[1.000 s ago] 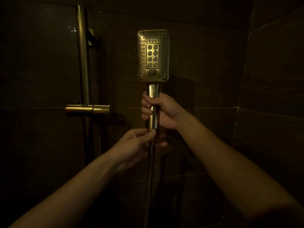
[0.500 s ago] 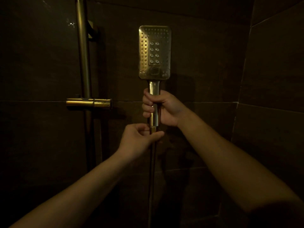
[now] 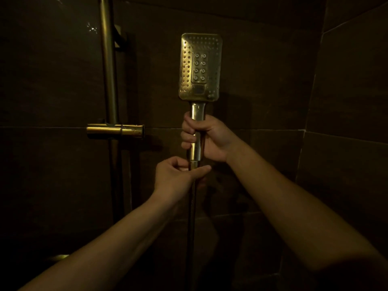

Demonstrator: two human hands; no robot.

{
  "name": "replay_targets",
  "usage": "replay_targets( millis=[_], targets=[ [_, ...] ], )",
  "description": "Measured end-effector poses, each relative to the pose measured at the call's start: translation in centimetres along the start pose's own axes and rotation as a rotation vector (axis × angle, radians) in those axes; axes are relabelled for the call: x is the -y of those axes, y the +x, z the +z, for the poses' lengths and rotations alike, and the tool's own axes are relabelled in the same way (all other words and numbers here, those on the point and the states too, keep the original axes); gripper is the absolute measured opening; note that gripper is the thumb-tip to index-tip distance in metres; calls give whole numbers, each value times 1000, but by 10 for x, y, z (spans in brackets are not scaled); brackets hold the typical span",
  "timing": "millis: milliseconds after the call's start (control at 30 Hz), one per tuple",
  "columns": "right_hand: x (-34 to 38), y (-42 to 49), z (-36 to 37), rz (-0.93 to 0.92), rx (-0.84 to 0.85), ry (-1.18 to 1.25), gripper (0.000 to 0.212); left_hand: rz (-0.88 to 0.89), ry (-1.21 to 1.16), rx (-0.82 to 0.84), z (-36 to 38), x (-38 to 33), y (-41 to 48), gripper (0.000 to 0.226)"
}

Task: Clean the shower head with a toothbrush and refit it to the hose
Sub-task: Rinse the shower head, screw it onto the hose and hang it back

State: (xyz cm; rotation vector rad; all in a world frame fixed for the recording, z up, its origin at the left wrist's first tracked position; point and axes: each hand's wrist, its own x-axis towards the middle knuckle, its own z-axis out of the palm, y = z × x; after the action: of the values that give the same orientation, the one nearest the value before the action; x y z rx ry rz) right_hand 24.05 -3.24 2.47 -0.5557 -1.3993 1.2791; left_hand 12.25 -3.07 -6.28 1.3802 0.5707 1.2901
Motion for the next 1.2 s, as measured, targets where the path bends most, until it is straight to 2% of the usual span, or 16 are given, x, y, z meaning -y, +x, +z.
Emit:
replay_targets(
  millis=[100,167,267,367,467,533,633,767,900,967,1033,1100,1200],
  targets=[
    [-1,2,6,-13,-13,21,17,36,-49,-88,8,1,1,40],
    [0,2,7,-15,-20,21,16,14,-71,-38,6,1,1,38],
    [4,-1,5,-20,-15,6,11,-104,-165,246,-8,0,3,31],
    [4,-4,3,-14,15,27,8,-270,-337,574,-26,-2,9,39],
    [3,-6,3,2,78,59,8,-345,-418,731,-40,1,16,44],
    [2,-6,4,14,92,47,9,-313,-401,733,-42,6,18,38],
    [3,-5,5,12,60,25,10,-210,-301,636,-39,12,17,30],
    [1,-3,3,-14,-18,11,12,-58,-153,411,-29,9,11,19],
    [-7,-1,2,-39,-111,-72,13,90,99,158,-11,7,1,4],
    [-12,0,1,-52,-137,-84,11,120,149,61,-7,11,-3,6],
    [-16,-2,-2,-50,-118,-40,11,72,117,103,-10,12,-4,16],
    [-18,-5,-5,-43,-42,39,13,-99,-43,304,-22,10,0,27],
    [-24,-10,-5,-31,87,151,13,-332,-292,596,-39,9,5,29]
  ],
)
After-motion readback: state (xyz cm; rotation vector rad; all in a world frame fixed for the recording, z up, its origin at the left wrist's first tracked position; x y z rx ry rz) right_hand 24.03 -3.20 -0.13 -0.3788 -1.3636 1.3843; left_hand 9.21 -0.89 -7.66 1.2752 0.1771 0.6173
